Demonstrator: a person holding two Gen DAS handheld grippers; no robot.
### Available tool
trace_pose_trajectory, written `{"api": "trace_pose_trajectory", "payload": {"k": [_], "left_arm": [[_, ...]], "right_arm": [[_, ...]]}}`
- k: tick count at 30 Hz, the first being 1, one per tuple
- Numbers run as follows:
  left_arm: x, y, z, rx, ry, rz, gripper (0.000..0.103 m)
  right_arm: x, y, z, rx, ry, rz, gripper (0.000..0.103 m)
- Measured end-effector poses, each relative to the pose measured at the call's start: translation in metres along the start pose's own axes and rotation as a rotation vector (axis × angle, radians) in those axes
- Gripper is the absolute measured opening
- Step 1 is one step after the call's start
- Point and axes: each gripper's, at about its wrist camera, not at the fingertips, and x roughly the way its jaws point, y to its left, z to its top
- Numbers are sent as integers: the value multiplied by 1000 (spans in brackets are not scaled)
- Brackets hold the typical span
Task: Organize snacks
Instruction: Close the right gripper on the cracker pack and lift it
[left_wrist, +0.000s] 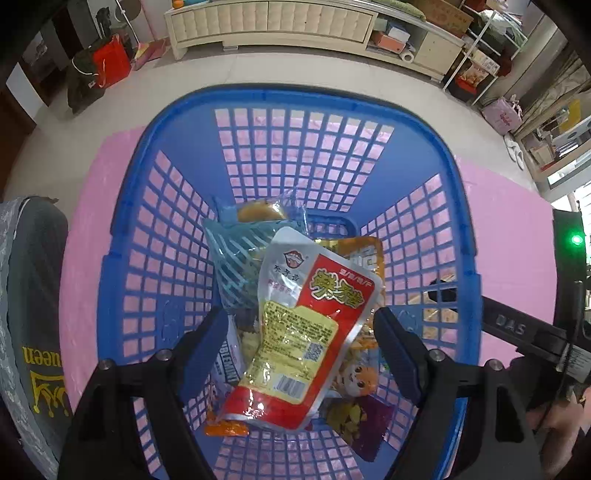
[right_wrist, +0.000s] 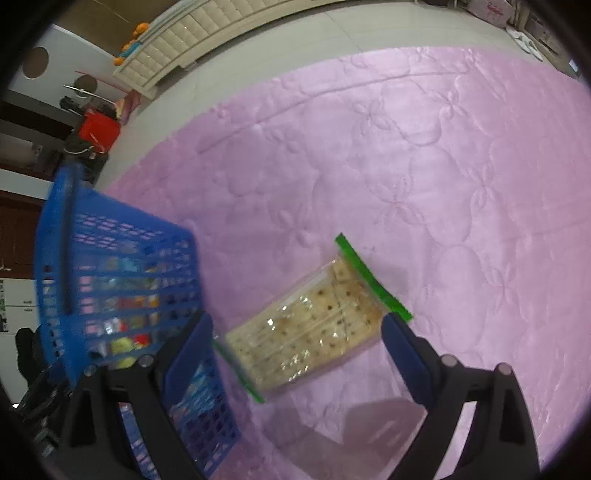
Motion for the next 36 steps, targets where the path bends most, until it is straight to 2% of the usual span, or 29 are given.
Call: {"api": "trace_pose_trajectory", "payload": {"k": [2, 4, 7, 12, 17, 21, 31, 36], "left_arm": [[3, -1, 0, 12, 3, 5, 79], [4, -3, 1, 25, 3, 12, 79], [5, -7, 1, 37, -1, 22, 79], [3, -3, -6, 49, 1, -1, 79], [0, 0, -11, 52, -8, -14, 79], [-1, 0, -16, 66, -10, -24, 79], [-5, 4, -29, 101, -22, -42, 79], [-8, 2, -33, 114, -36, -59, 79]], "right_arm": [[9, 0, 2, -13, 2, -31, 91], [13, 0, 4, -22, -10, -85, 90], [13, 4, 3, -39, -22, -117, 90], [14, 11, -8, -109, -21, -212, 87], [11, -14, -12, 16, 16, -172, 87], [8, -17, -9, 58, -4, -160, 87], [19, 10, -8, 53, 9, -235, 91], [20, 25, -17, -31, -49, -249, 82]]}}
